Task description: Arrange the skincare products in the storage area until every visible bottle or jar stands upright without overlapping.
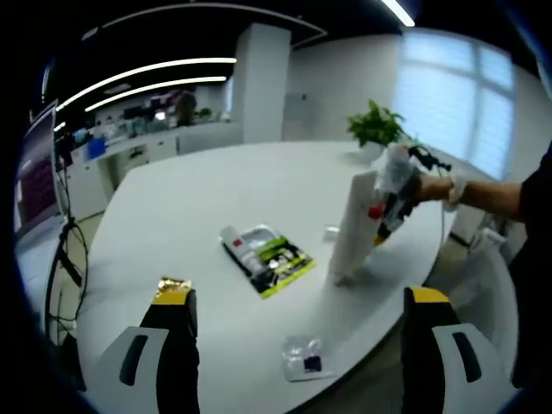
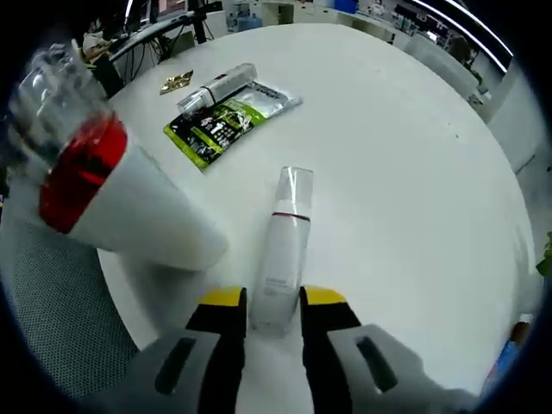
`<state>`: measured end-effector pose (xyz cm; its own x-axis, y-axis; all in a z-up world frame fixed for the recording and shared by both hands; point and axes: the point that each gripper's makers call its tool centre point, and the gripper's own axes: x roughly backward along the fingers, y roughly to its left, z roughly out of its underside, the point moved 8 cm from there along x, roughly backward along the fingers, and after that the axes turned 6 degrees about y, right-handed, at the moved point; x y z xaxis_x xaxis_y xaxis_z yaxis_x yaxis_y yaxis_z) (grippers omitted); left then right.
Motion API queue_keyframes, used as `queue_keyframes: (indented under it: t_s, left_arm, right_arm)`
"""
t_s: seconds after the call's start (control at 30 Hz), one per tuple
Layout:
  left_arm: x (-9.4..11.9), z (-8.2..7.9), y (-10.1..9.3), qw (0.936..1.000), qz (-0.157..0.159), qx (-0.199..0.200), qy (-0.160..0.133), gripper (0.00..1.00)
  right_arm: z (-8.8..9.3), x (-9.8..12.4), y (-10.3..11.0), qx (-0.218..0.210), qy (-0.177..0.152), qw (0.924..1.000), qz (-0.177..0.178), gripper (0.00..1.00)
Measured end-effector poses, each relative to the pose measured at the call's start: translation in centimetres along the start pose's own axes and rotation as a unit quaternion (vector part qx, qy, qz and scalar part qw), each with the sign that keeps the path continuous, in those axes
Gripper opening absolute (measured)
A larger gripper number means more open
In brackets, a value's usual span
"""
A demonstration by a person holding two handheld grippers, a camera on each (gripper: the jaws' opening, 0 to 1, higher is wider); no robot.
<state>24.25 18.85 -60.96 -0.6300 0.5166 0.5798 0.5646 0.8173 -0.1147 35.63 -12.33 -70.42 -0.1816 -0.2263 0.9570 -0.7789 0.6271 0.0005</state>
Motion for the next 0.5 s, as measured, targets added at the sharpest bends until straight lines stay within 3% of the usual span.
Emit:
queue_keyframes:
  t_s: [0.5]
  left_arm:
    - [0.0, 0.0, -0.2, 1.0, 0.007, 0.0, -0.003, 0.96]
  right_arm:
    - [1.2, 0.5, -0.3, -0.044, -0.012, 0.9989, 0.003, 0.19]
